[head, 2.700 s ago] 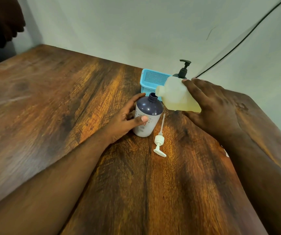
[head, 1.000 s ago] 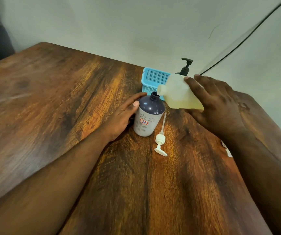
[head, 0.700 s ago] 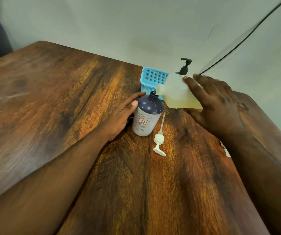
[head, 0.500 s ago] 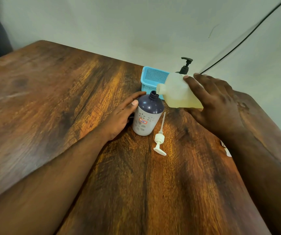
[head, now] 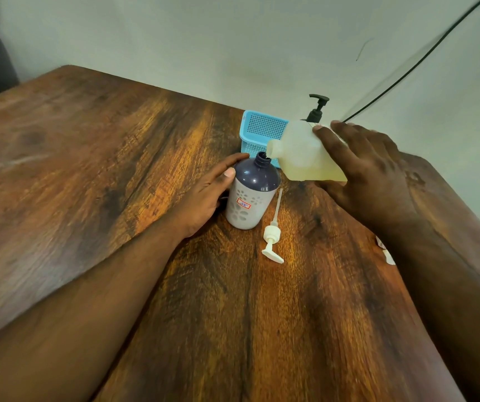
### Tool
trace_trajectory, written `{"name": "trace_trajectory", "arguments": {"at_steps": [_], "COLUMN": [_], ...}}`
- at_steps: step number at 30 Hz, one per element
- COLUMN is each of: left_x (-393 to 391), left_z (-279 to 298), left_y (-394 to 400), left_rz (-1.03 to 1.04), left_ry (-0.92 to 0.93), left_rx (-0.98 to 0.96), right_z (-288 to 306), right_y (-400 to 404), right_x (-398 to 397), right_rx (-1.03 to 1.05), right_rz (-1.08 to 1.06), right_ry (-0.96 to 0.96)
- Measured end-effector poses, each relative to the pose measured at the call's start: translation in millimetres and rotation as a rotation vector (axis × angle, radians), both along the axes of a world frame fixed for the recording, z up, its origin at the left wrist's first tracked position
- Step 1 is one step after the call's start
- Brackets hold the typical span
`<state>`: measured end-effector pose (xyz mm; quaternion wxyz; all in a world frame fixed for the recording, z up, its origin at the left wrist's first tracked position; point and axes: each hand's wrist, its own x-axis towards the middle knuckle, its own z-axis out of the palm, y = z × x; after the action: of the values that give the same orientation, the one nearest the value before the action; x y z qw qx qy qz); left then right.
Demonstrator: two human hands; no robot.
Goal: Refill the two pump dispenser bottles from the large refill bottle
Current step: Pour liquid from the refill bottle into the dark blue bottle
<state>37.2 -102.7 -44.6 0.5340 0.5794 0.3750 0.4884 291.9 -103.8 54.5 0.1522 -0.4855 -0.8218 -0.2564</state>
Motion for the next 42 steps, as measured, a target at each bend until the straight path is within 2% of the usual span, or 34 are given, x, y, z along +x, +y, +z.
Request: {"name": "trace_trajectory", "arguments": {"at_steps": [42], "left_x": [-0.6], "left_z": [-1.0], "left_y": [1.5], "left_rz": [0.001], "left_ry": [-0.016], "left_rx": [-0.003], "right_z": [5.3], "right_y": [-2.8], "right_x": [-0.8], "right_rx": [-0.002], "right_rz": [0.000], "right_ry": [-0.044]}}
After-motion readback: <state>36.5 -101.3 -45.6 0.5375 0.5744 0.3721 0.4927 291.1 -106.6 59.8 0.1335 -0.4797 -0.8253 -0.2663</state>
